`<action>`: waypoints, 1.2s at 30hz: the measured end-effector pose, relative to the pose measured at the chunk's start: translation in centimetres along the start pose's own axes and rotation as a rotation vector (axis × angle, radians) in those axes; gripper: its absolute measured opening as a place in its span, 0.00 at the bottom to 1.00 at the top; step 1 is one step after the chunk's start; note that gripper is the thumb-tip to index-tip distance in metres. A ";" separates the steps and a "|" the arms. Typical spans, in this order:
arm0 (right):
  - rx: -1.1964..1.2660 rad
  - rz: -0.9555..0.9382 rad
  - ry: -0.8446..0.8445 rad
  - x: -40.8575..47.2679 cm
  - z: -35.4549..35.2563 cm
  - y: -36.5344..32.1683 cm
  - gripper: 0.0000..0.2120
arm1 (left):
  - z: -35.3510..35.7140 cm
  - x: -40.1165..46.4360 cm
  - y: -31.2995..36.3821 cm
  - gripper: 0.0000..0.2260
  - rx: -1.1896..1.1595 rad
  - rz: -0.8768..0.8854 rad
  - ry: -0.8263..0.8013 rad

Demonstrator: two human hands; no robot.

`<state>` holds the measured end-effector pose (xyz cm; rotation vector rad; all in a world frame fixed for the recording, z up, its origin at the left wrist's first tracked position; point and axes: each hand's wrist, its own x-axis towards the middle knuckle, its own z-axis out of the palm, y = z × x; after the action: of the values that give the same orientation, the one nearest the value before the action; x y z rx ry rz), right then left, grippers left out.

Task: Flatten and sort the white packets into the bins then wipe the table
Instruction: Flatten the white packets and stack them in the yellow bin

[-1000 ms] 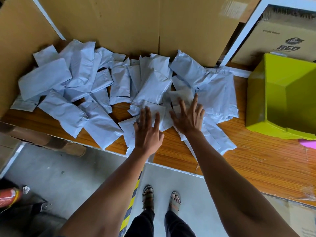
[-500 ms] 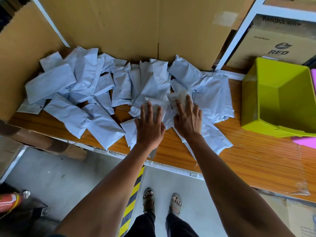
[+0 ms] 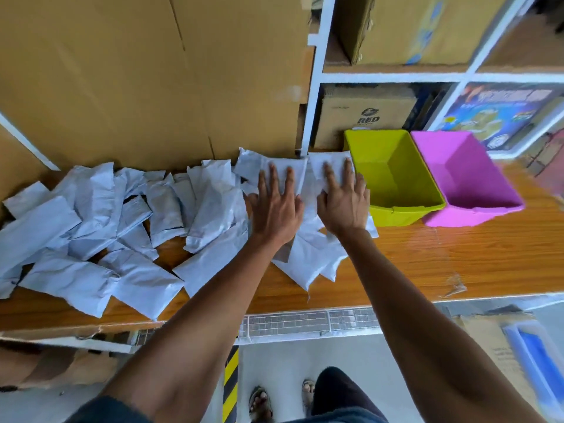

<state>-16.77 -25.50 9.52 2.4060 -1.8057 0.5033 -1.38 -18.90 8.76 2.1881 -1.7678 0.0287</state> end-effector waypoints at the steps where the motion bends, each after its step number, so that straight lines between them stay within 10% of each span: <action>1: 0.001 0.019 0.021 0.2 -0.5 1.1 0.34 | -0.1 0.4 1.1 0.31 -0.007 0.017 0.001; 11: -0.030 0.156 0.032 5.9 -1.0 12.2 0.33 | 2.1 7.8 12.8 0.30 -0.050 0.134 -0.046; 36: -0.134 0.128 -0.668 19.7 15.4 23.9 0.35 | 11.9 21.5 19.4 0.29 0.043 -0.007 -0.146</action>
<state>-31.38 -54.79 -1.76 2.5530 -2.1345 -0.4698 -17.18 -45.89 6.78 2.2792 -1.8525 -0.0980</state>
